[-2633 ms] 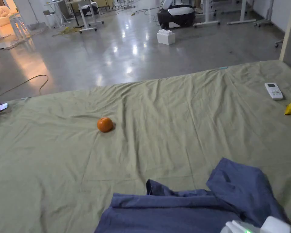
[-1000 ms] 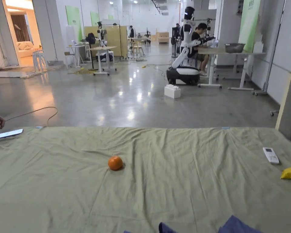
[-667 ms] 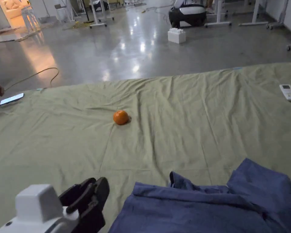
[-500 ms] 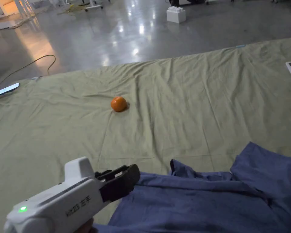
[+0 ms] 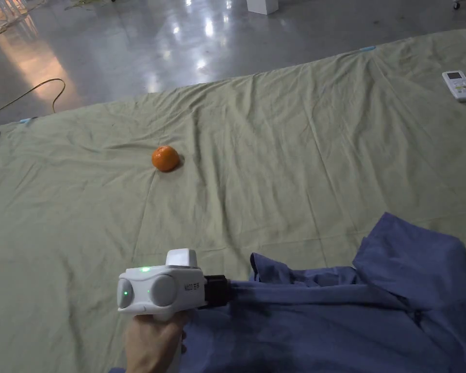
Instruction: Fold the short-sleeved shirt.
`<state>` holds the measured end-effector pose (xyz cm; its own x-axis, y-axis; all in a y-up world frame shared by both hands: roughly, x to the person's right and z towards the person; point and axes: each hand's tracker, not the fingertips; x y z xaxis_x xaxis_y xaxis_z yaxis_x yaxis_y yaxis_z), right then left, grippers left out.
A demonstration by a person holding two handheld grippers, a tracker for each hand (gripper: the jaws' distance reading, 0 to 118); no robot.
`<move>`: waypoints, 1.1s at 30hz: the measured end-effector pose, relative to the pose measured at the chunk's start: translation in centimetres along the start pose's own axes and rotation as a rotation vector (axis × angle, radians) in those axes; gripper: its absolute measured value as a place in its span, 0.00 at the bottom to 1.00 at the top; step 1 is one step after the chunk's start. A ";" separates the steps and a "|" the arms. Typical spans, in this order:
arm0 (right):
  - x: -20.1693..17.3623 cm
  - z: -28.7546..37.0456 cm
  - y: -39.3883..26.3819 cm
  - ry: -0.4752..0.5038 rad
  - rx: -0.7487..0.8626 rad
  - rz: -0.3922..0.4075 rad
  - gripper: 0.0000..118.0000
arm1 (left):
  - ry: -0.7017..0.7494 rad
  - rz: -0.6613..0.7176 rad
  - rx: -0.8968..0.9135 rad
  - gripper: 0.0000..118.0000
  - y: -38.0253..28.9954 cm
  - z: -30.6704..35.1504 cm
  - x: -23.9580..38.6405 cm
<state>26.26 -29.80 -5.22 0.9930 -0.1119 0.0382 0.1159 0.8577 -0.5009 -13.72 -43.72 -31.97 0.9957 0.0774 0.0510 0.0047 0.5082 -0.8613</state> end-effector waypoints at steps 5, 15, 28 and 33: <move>0.7 -0.2 -0.4 0.010 -0.013 -0.007 0.00 | -0.003 -0.096 -0.025 0.09 -1.2 1.4 3.1; 2.0 -14.2 9.7 0.103 -0.239 0.116 0.66 | 0.032 -0.159 -0.095 0.09 -0.6 0.4 3.9; 4.4 -38.0 5.9 -0.062 -0.660 0.154 0.89 | 0.018 -0.153 -0.068 0.09 -0.7 0.0 3.2; 2.5 -35.5 6.7 -0.099 -0.623 0.153 0.40 | -0.003 -0.130 -0.069 0.09 -0.7 0.2 2.7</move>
<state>28.74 -42.16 -39.23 0.9981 0.0606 -0.0088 -0.0326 0.4048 -0.9138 -11.08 -43.70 -31.09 0.9860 0.0178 0.1660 0.1400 0.4539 -0.8800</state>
